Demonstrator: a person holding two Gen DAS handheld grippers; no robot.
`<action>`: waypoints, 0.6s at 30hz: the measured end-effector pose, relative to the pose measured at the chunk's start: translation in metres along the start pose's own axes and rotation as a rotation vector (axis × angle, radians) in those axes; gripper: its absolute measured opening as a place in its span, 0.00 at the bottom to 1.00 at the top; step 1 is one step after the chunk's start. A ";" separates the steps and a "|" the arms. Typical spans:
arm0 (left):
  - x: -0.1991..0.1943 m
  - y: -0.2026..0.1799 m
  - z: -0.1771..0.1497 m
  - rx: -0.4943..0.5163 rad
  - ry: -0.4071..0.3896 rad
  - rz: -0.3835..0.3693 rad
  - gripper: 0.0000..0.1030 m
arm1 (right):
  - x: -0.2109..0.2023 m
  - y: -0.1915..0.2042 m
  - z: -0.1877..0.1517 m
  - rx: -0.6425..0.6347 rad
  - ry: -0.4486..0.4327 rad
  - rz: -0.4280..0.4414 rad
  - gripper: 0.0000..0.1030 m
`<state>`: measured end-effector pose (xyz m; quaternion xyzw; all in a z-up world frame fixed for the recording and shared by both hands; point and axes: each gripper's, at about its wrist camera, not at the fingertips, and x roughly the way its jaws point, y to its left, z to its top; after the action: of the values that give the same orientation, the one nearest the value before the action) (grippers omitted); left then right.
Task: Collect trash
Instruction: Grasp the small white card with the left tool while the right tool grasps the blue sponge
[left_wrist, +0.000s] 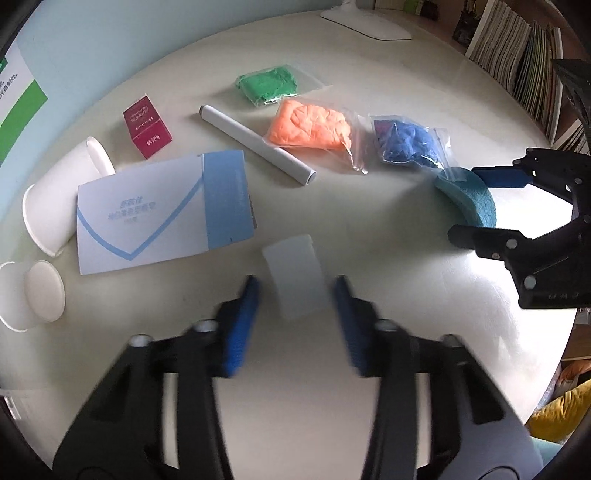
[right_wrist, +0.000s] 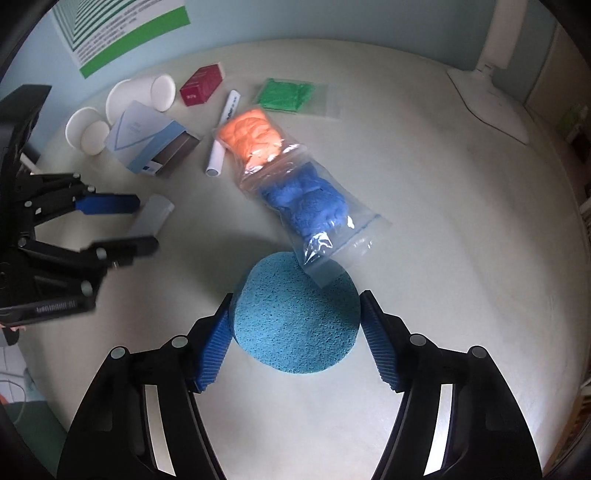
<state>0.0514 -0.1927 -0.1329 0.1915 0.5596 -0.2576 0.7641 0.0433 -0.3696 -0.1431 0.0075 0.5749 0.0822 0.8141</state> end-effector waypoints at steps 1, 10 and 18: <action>-0.001 0.002 0.001 -0.006 0.007 -0.013 0.28 | -0.001 -0.002 -0.001 0.017 0.004 0.005 0.64; -0.015 0.011 -0.008 0.013 -0.006 -0.028 0.28 | -0.023 -0.008 -0.018 0.083 -0.023 0.001 0.64; -0.051 0.008 -0.020 0.062 -0.049 -0.036 0.28 | -0.058 -0.005 -0.040 0.148 -0.070 -0.024 0.64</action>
<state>0.0283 -0.1653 -0.0901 0.1987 0.5356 -0.2932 0.7666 -0.0123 -0.3860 -0.1026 0.0637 0.5507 0.0296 0.8317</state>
